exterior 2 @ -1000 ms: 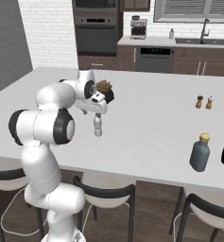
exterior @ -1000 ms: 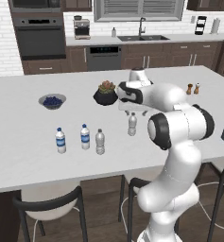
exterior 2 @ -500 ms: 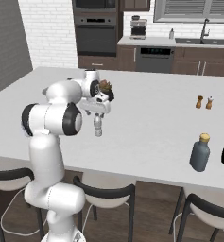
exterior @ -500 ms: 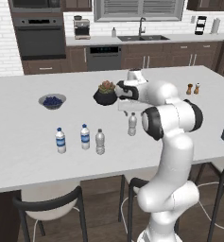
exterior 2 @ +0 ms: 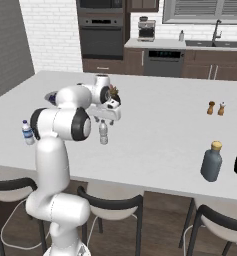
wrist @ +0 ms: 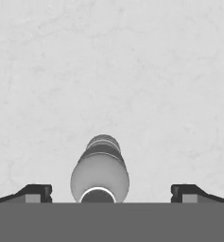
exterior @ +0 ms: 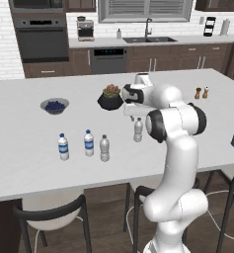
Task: Move the plastic bottles in the middle to the plastics group, and the glass bottles in the middle to the glass group.
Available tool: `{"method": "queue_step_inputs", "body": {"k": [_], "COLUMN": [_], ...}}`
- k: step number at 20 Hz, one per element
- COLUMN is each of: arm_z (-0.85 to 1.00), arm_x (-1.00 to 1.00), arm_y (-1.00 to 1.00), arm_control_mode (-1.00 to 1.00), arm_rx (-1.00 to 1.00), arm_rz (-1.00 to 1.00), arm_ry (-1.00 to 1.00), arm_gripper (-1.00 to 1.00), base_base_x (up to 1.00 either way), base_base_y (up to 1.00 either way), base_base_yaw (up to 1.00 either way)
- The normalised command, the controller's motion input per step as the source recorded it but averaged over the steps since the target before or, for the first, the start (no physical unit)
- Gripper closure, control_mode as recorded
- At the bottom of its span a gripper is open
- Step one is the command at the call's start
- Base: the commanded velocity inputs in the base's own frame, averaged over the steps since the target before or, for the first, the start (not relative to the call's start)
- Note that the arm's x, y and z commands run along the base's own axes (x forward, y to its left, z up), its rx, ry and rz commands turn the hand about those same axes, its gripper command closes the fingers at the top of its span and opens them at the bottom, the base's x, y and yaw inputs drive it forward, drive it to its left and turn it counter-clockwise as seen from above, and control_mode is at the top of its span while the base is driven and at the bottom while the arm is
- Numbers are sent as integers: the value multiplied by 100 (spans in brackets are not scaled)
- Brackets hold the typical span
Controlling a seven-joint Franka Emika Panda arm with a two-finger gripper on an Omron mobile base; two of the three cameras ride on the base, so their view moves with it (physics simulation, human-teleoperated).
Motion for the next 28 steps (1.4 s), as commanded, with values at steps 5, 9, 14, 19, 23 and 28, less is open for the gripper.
{"method": "queue_step_inputs", "body": {"k": [5, 9, 14, 19, 23, 28], "arm_z": [-23, -6, 0, -1, -8, -8], "arm_x": [18, 0, -13, -17, -4, 0], "arm_y": [0, 0, 0, 2, 13, 8], "arm_control_mode": [-100, -100, -100, -100, -100, -100], "arm_rx": [1, 2, 0, 0, 0, 0], "arm_rz": [4, 3, 0, 0, 0, 0], "arm_ry": [0, 0, 0, -3, -1, -2], "arm_gripper": [-100, -100, -100, -100, -100, -100], "base_base_x": [0, 0, 0, 0, 0, 0], "base_base_y": [0, 0, 0, 0, 0, 0], "base_base_yaw": [0, 0, 0, 0, 0, 0]}}
